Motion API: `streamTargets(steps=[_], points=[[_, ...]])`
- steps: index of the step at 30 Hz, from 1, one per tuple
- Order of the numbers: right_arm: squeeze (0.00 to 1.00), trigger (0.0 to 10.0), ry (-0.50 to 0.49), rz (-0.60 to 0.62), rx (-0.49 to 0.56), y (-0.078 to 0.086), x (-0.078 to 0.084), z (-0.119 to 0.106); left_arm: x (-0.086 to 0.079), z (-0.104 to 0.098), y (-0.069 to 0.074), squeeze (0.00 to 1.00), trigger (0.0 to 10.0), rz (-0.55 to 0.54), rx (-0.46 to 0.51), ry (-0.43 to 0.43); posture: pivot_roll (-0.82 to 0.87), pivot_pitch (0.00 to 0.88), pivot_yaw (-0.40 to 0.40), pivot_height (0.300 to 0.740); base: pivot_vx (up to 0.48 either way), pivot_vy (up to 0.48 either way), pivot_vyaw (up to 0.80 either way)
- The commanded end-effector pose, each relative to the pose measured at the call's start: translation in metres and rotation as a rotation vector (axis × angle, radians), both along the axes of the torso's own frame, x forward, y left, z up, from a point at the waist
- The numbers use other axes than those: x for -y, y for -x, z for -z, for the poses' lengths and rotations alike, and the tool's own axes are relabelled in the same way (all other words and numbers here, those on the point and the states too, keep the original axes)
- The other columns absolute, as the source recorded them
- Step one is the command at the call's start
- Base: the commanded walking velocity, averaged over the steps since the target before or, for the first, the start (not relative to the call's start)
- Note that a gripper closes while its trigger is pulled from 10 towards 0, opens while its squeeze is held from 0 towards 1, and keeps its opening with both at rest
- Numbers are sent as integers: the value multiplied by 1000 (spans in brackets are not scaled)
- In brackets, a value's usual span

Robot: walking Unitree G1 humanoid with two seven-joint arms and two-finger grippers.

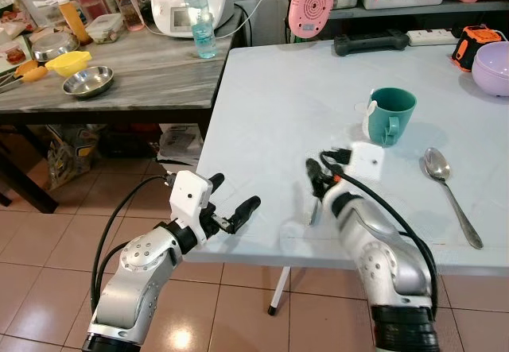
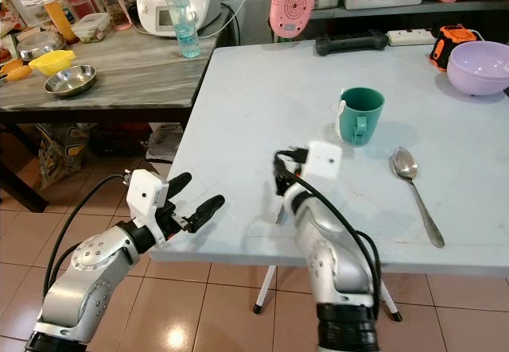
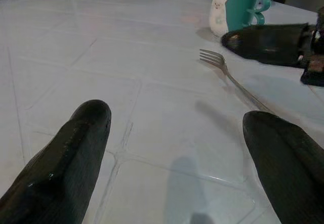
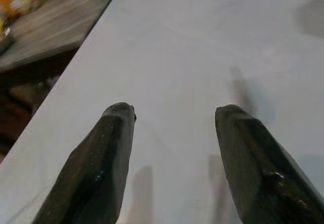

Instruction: Setting the table

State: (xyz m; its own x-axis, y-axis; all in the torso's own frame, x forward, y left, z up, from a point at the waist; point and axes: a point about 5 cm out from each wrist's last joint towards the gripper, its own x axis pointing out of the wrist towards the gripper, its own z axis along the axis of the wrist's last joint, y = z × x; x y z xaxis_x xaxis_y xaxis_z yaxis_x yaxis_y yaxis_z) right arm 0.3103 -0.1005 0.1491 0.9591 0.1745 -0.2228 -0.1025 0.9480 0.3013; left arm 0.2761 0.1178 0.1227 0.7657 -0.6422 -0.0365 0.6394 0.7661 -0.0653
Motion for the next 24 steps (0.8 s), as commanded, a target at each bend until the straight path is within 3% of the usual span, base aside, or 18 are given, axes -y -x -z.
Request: streamTargets(steps=[1, 6, 7, 17, 22, 23, 24], points=[[1000, 10000, 18, -42, -2, 1, -10, -3, -3, -1, -2, 0, 10000, 1, 2, -11, -136, 58, 120, 740, 0, 0, 0], [1000, 10000, 46, -22, -76, 3, -10, 5, -2, -1, -1, 0, 10000, 1, 3, -8, -133, 57, 114, 740, 0, 0, 0], [20, 10000, 66, -11, -96, 4, -8, 7, -3, 0, -1, 0, 10000, 0, -1, -7, -134, 57, 113, 740, 0, 0, 0], [0, 10000, 123, 4, -67, 11, -9, 1, -3, 1, -1, 0, 10000, 2, -9, -5, -140, 64, 120, 740, 0, 0, 0], [0, 10000, 94, 32, -158, 14, -6, 20, -2, 2, 0, 0, 10000, 12, -16, -6, -141, 66, 125, 740, 0, 0, 0], [0, 8196, 86, 37, -171, 14, -5, 23, -2, 2, 0, 0, 10000, 14, -16, -6, -140, 68, 125, 740, 0, 0, 0], [0, 8196, 86, 37, -171, 14, -5, 23, -2, 2, 0, 0, 10000, 14, -16, -6, -140, 68, 125, 740, 0, 0, 0]])
